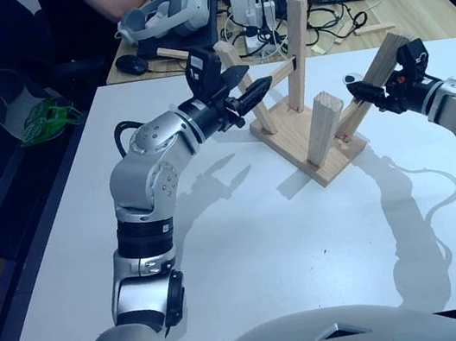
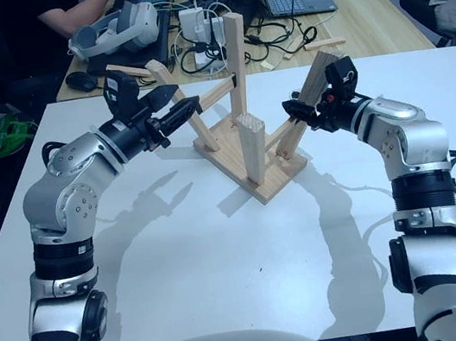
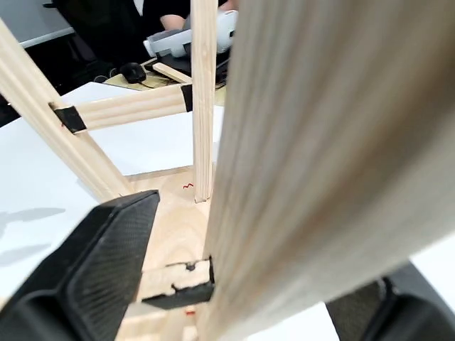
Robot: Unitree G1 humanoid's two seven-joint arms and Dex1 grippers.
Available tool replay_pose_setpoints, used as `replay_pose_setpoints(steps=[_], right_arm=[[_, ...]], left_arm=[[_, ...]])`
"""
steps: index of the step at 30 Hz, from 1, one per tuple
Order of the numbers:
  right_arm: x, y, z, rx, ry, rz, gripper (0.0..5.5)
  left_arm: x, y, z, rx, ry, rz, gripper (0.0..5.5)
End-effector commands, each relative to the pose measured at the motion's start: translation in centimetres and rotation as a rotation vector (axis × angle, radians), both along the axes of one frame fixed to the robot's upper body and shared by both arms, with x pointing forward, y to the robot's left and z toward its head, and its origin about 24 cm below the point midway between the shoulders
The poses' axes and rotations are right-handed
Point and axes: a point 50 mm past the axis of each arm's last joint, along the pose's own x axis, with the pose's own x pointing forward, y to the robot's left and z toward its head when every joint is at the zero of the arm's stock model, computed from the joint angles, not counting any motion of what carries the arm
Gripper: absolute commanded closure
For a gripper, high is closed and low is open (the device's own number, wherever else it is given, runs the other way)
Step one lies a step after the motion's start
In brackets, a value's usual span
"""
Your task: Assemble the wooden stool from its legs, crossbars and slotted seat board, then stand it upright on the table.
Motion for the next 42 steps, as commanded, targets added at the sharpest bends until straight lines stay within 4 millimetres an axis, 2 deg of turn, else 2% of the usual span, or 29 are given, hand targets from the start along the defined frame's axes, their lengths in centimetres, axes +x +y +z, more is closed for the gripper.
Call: replay_pose_setpoints(steps=[1,2,3,7,11,14,15,16,17,18,19,21,23,25,28,31,35,37,40,42], right_arm=[[-1.9,-0.3,-4.8,-0.261,0.186,0.022,1.98],[-1.7,0.0,-4.4,-0.245,0.152,0.015,1.98],[-1.0,0.3,-3.2,-0.174,0.071,-0.016,1.98],[1.0,0.3,2.7,0.064,-0.291,-0.17,1.98],[0.8,1.5,9.1,0.167,-0.571,-0.173,1.98],[0.1,2.7,13.3,0.172,-0.703,-0.114,1.98],[-0.2,3.2,14.1,0.169,-0.715,-0.082,1.98],[-0.3,4.0,13.6,0.145,-0.648,-0.03,1.98],[-0.4,4.6,12.2,0.116,-0.544,0.014,1.98],[-0.4,5.0,9.9,0.079,-0.412,0.038,1.98],[-0.7,4.8,5.9,0.044,-0.225,0.043,2.17],[-2.3,3.9,-0.2,-0.021,0.091,0.027,2.47],[-3.8,3.3,-3.3,-0.06,0.294,-0.014,2.83],[-4.2,3.4,-4.3,-0.071,0.352,-0.044,3.18],[-3.8,4.0,-4.0,-0.049,0.313,-0.047,3.81],[-3.4,5.4,-2.9,0.01,0.167,0.006,4.31],[-3.4,7.9,3.0,0.208,-0.246,0.12,4.96],[-3.9,9.0,6.0,0.239,-0.409,0.174,4.96],[-5.3,12.1,9.3,0.241,-0.532,0.326,4.96],[-6.1,14.2,10.7,0.246,-0.577,0.415,4.96]], left_arm=[[0.2,0.1,0.5,0.001,-0.022,0.012,2.77],[0.3,0.1,0.5,0.001,-0.022,0.014,2.77],[0.3,0.1,0.5,0.0,-0.022,0.014,2.77],[0.4,0.1,0.4,-0.011,-0.021,0.02,2.77],[0.4,0.3,0.1,-0.057,-0.015,0.032,2.77],[0.6,0.6,0.4,-0.091,-0.028,0.069,2.77],[0.9,0.8,0.6,-0.107,-0.041,0.096,2.77],[1.4,1.4,1.1,-0.135,-0.076,0.166,2.77],[2.0,2.1,1.6,-0.167,-0.101,0.243,2.77],[2.6,3.0,2.2,-0.206,-0.129,0.33,2.77],[3.2,4.3,3.1,-0.267,-0.16,0.432,2.77],[4.1,6.4,4.4,-0.349,-0.202,0.603,2.77],[4.5,8.2,4.9,-0.388,-0.218,0.732,2.77],[4.7,9.5,4.6,-0.412,-0.193,0.825,2.77],[4.7,9.6,4.1,-0.43,-0.155,0.87,2.77],[4.7,9.1,3.9,-0.428,-0.156,0.862,2.77],[4.3,8.6,3.7,-0.461,-0.186,0.81,2.77],[3.9,8.2,2.6,-0.513,-0.147,0.797,2.77],[3.4,7.7,0.5,-0.588,-0.069,0.821,2.77],[3.1,7.0,-0.7,-0.6,-0.04,0.822,2.77]])
